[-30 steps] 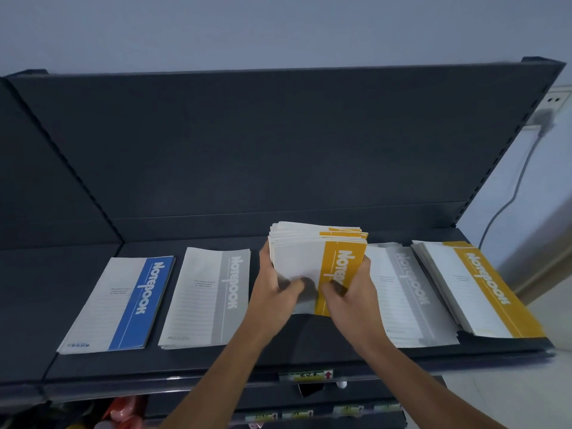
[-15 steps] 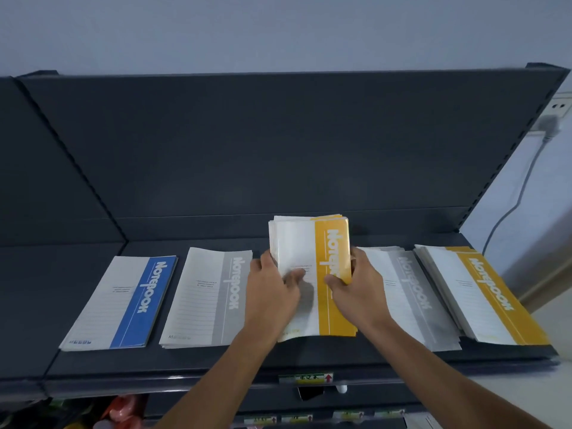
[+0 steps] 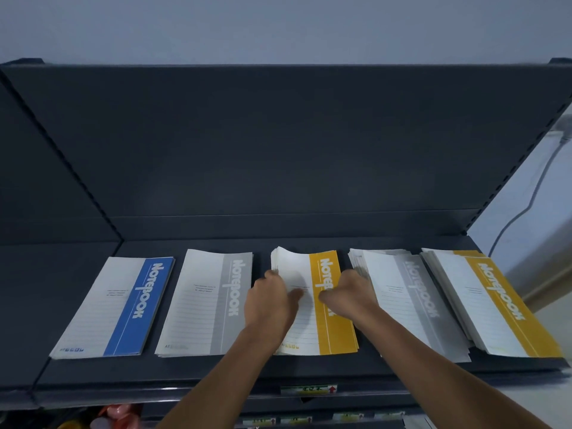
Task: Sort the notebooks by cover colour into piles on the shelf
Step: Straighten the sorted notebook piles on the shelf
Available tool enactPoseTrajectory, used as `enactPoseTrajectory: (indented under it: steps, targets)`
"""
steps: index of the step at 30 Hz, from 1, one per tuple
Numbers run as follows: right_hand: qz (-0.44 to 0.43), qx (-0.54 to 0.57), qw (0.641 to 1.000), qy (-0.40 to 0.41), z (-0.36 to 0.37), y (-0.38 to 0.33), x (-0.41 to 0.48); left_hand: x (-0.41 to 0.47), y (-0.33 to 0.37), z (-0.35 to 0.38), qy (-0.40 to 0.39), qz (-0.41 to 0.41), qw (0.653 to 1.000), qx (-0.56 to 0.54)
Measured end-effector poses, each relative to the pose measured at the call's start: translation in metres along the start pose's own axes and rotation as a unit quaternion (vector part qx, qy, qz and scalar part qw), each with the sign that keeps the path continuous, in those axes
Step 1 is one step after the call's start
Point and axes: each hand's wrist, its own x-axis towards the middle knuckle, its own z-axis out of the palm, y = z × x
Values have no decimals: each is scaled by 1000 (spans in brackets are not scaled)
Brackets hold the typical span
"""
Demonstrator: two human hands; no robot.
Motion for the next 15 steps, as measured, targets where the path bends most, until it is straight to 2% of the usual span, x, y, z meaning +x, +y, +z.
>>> enactPoseTrajectory:
  steps: [8, 15]
  targets:
    - [-44, -81, 995, 42, 3, -2, 0, 8, 0, 9, 18, 47, 996, 79]
    - [-101, -50, 987, 119, -5, 8, -22, -3, 14, 5, 94, 116, 983, 105]
